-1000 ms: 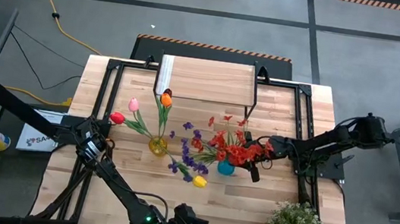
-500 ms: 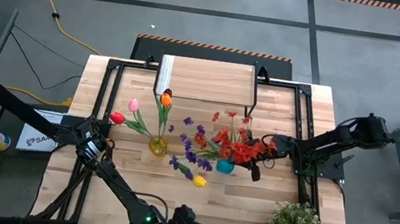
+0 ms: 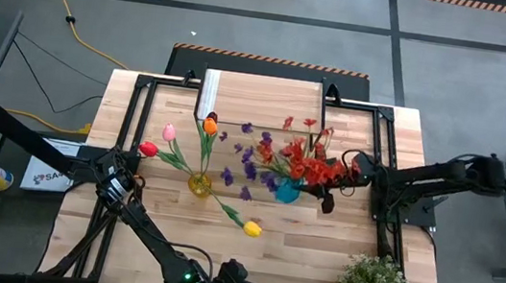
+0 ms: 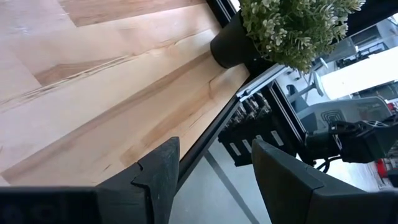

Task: Pick and place flowers into a vace then onto a shelf
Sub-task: Put the blue vase with flowers on the shelf

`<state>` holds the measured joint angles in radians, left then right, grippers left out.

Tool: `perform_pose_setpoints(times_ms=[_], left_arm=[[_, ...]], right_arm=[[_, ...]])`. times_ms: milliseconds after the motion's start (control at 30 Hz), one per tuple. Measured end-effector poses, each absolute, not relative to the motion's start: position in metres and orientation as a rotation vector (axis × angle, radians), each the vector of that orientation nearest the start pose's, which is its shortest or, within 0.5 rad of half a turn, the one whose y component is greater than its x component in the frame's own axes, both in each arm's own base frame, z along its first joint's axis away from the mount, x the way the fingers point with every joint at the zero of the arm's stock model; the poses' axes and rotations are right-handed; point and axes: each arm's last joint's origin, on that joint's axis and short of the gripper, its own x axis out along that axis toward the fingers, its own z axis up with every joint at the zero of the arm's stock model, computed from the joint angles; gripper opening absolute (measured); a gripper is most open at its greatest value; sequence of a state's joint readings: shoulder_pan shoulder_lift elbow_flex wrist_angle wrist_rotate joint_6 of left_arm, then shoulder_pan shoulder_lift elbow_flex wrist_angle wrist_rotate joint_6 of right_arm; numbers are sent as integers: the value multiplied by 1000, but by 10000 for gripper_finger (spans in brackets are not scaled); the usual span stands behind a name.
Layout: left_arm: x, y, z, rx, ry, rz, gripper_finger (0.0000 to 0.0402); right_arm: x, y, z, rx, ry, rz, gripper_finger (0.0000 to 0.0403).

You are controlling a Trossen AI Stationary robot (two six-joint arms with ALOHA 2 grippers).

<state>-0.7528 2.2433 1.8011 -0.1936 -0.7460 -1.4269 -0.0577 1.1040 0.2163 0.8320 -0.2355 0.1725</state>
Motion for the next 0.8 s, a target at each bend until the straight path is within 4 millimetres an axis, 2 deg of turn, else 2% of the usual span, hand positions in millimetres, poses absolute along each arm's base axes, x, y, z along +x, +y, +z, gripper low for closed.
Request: perform_pose_setpoints(times_ms=[233, 500, 800], left_arm=[[381, -330, 206, -965, 370, 311, 232], [381, -329, 206, -964, 367, 313, 232], [381, -329, 206, -964, 366, 314, 232]], right_arm=[[210, -19, 228, 38, 156, 139, 164], [213, -57, 284, -79, 131, 36, 156], [193, -108, 314, -121, 163, -83, 167]])
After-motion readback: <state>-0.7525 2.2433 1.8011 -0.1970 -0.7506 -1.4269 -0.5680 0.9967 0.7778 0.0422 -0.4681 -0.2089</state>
